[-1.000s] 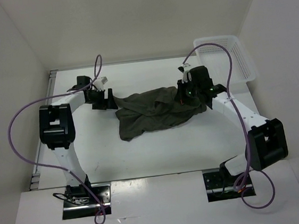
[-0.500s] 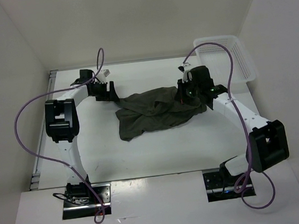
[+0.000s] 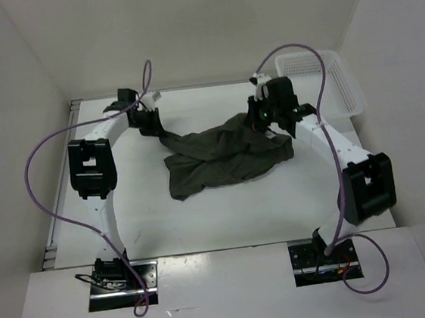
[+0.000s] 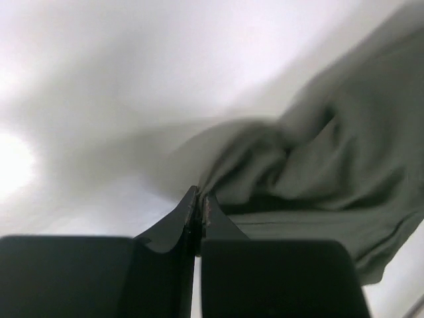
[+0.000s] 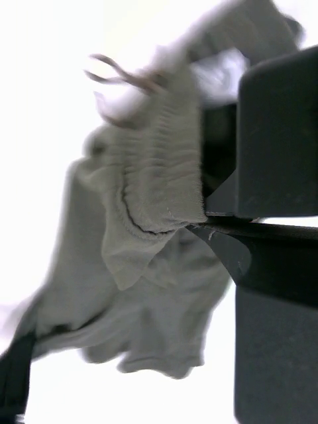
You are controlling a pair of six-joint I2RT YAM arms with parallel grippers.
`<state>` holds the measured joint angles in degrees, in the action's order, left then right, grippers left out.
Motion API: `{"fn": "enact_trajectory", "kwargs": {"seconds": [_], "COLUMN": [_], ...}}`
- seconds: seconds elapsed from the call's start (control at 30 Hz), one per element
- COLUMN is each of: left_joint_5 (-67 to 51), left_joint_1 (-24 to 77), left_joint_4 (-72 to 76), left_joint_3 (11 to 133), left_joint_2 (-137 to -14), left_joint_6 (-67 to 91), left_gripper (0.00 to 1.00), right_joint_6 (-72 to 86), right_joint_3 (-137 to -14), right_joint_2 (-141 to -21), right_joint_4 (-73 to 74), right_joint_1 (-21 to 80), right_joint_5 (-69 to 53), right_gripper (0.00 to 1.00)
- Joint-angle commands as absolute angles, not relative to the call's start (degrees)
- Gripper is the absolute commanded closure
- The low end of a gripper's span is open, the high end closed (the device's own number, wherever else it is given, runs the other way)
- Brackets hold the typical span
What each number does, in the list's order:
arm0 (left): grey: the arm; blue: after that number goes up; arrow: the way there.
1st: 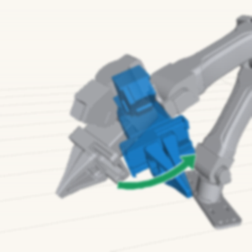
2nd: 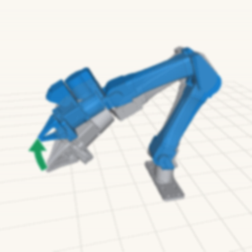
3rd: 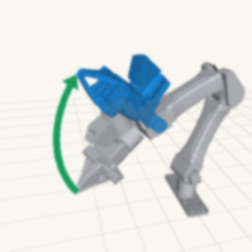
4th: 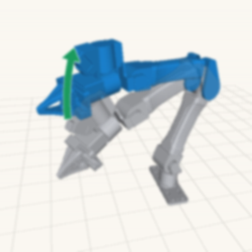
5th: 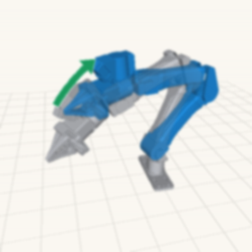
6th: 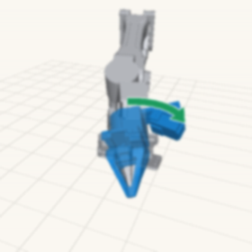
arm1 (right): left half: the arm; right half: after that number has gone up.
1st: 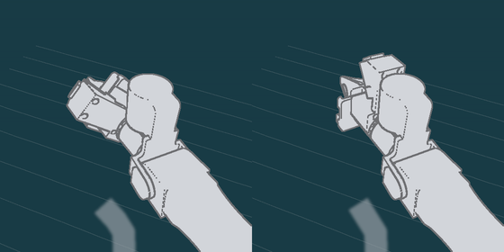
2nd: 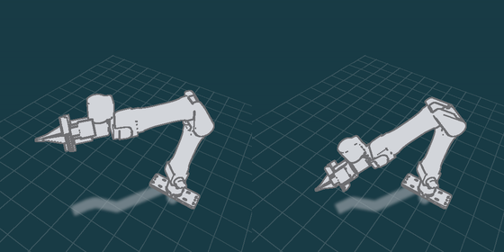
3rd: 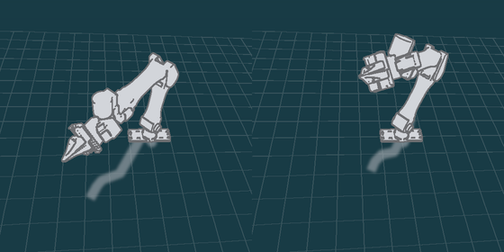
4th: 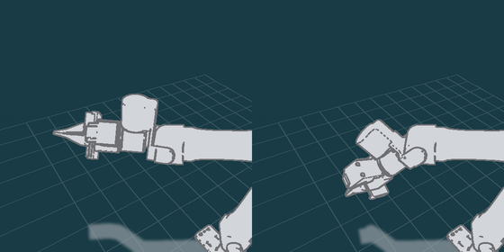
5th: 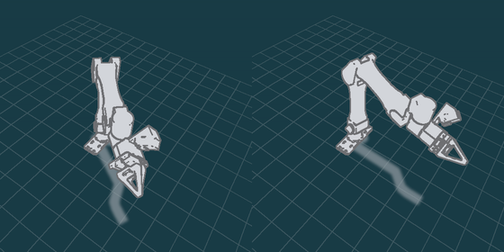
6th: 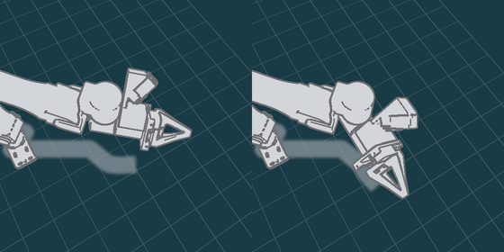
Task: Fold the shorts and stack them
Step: Flatten the shorts out
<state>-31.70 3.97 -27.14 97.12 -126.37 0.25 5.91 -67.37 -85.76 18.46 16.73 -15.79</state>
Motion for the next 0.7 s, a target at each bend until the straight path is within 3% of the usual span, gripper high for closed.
{"fn": "enact_trajectory", "kwargs": {"seconds": [0.0, 0.2, 0.37, 0.47, 0.67], "left_joint_5": [-31.0, -27.4, -27.4, -28.2, -28.7], "left_joint_1": [0.2, -7.1, -12.0, -12.7, -12.7], "left_joint_4": [-29.3, -32.5, -35.4, -38.3, -42.3], "left_joint_3": [110.0, 125.7, 130.2, 125.6, 98.2], "left_joint_2": [-120.7, -111.1, -103.6, -97.0, -83.7], "left_joint_6": [0.0, 0.0, 0.0, 0.0, 0.0], "left_gripper": [1.0, 1.0, 1.0, 1.0, 1.0], "right_joint_6": [3.5, 6.1, 6.9, 6.9, 3.6], "right_joint_3": [-83.7, -99.8, -104.6, -96.5, -72.4], "right_joint_2": [-91.7, -94.7, -92.6, -87.5, -76.4], "right_joint_4": [12.5, 11.0, 11.0, 10.4, 11.2], "right_joint_1": [15.0, 9.1, 7.5, 7.5, 11.7], "right_joint_5": [-16.5, -21.7, -27.3, -28.8, -31.8], "right_gripper": [1.0, 1.0, 1.0, 1.0, 1.0]}}
